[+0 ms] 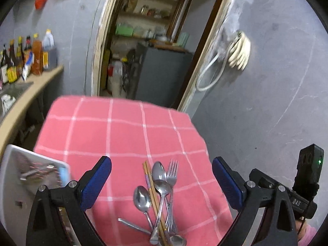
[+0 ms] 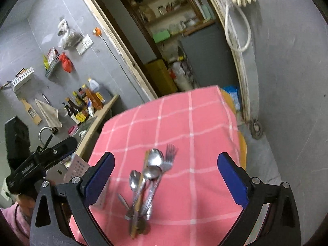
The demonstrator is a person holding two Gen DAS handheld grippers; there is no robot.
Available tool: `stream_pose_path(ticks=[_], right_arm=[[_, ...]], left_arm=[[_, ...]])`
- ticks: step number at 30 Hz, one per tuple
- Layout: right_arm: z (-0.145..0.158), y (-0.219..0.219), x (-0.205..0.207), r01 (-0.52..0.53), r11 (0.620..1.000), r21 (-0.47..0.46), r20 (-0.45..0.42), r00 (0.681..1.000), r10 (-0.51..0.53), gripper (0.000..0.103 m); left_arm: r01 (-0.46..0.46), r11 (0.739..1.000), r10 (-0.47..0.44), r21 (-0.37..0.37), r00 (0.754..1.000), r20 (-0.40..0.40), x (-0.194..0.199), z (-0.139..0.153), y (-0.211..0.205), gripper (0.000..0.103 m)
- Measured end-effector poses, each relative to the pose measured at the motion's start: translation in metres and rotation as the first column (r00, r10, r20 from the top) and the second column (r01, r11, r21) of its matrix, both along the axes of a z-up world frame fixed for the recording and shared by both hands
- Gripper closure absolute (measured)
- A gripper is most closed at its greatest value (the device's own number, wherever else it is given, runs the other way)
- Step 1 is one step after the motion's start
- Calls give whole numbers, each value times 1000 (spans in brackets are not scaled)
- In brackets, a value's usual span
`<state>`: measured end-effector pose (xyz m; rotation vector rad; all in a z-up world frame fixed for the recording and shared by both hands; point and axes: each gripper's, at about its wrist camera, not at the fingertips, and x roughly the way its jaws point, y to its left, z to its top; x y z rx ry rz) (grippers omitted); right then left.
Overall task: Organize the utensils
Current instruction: 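Open both tools and move them back over the remaining spoons and forks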
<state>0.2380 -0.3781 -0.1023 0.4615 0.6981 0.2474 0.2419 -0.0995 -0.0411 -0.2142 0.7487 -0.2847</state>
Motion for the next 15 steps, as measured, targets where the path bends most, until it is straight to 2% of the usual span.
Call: stream_pose_path(ticks=[5, 9, 15], right_arm=[[-39, -3, 35, -79, 996, 48, -67, 994, 82, 5], [-67, 4, 63, -158, 984, 77, -99, 981, 166, 5], [-95, 26, 96, -268, 959, 94, -132, 951, 279, 18]], left_arm=[[-16, 1000, 17, 11, 994, -112, 27, -34, -12, 5], [-27, 999, 31, 24, 986, -162, 37, -54, -16, 8], [-28, 998, 42, 64, 972, -231, 42, -81, -18, 19]])
